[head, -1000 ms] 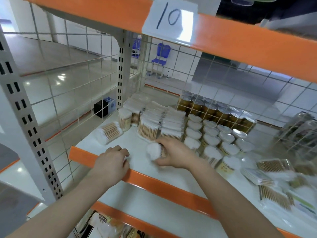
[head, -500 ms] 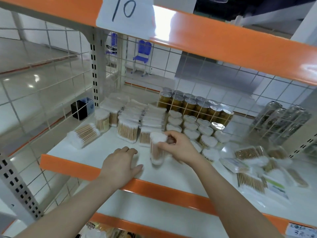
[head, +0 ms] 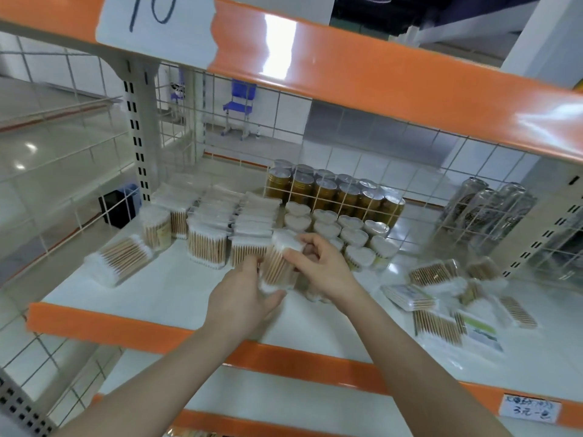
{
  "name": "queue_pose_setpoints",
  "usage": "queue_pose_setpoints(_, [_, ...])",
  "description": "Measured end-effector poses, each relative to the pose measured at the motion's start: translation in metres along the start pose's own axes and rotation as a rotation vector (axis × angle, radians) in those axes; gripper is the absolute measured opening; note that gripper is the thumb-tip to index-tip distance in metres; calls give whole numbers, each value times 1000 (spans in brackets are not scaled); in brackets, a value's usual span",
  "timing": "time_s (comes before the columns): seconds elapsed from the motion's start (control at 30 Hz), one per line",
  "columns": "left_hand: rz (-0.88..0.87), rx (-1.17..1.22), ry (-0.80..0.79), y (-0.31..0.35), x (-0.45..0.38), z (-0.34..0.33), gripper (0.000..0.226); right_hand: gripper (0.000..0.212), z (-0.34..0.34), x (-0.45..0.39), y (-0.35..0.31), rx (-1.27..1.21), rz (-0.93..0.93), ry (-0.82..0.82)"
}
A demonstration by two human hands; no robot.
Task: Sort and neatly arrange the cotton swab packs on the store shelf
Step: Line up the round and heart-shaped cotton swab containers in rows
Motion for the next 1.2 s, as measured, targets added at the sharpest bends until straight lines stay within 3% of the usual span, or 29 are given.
queue_pose_setpoints(0.13, [-43,54,-37,1,-1,-3,63,41,10,1,-2,42,55,-40])
queue_pose_setpoints(0.57, [-101,363,-296,7,8,-13,37,20,33,1,-7,-33,91,-161])
queue_pose_setpoints(0.77, [-44,425,-297,-3,10,-21,39,12,30,-3,-1,76,54,-54])
queue_pose_setpoints(0.93, [11,476,-288,-7,10,-25,50,19,31,-10,1,219,-2,17])
queue_pose_setpoints(1.2, [28,562,-295,-5,15,-22,43,25,29,-8,-2,331,-23,4])
Point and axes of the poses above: each hand's wrist, its own x-axis away from the middle knuckle, its own z-axis out of the back of the hand, y = z × x, the point moved 6 cm from there along -x, towards the middle knuckle, and after that the axes turned 7 degrees about z, right-handed, at the moved point
